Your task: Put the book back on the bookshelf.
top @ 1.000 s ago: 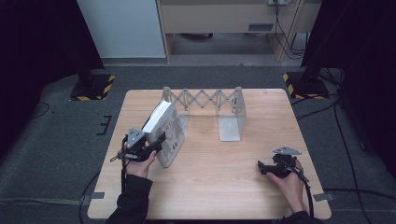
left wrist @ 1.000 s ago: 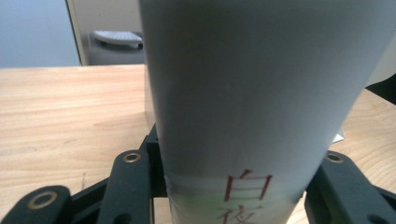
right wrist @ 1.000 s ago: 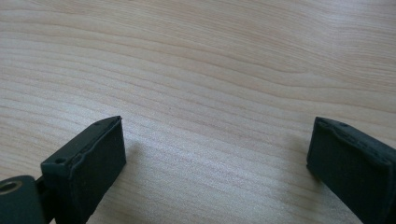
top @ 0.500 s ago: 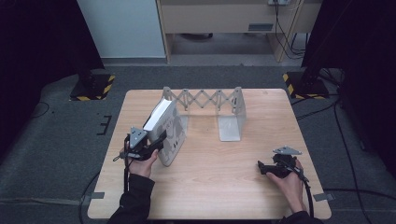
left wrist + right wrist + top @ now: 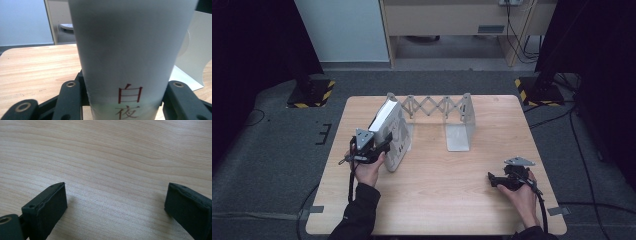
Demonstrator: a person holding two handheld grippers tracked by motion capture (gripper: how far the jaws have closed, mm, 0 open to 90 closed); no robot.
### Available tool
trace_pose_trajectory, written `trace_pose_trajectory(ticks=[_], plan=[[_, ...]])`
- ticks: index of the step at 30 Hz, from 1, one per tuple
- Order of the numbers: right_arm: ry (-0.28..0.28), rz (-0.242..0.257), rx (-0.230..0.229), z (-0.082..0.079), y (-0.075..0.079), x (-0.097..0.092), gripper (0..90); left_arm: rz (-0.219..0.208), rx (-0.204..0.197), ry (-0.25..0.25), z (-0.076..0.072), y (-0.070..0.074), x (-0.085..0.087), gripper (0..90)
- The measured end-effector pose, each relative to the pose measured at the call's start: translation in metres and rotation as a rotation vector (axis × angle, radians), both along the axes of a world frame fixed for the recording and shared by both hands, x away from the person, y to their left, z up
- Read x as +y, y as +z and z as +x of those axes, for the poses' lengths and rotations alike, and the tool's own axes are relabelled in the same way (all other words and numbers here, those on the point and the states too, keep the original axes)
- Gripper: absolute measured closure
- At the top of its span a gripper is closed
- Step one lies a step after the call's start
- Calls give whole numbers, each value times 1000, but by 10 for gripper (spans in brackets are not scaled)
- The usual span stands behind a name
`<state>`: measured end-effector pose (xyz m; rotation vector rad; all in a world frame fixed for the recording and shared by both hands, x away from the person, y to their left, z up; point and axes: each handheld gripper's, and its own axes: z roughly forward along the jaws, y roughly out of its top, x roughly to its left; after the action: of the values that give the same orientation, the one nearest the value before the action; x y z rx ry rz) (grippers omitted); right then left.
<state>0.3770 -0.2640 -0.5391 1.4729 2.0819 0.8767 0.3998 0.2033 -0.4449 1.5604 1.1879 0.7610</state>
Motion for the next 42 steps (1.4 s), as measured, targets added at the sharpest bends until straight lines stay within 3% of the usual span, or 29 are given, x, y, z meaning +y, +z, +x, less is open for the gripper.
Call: trace_pose_trajectory(ticks=[12, 20, 32, 42], plan=[[-1, 0, 0, 0, 0, 0, 44, 5, -3, -15, -1, -4, -7, 504], [-2, 0, 1, 0, 0, 0, 44, -16, 6, -45, 0, -9, -15, 477], [-3, -2, 1, 1, 0, 1, 42, 25, -16, -6, 4, -10, -26, 497], [-3, -2, 1, 1, 0, 1, 42, 0, -18, 1, 18, -12, -32, 491]])
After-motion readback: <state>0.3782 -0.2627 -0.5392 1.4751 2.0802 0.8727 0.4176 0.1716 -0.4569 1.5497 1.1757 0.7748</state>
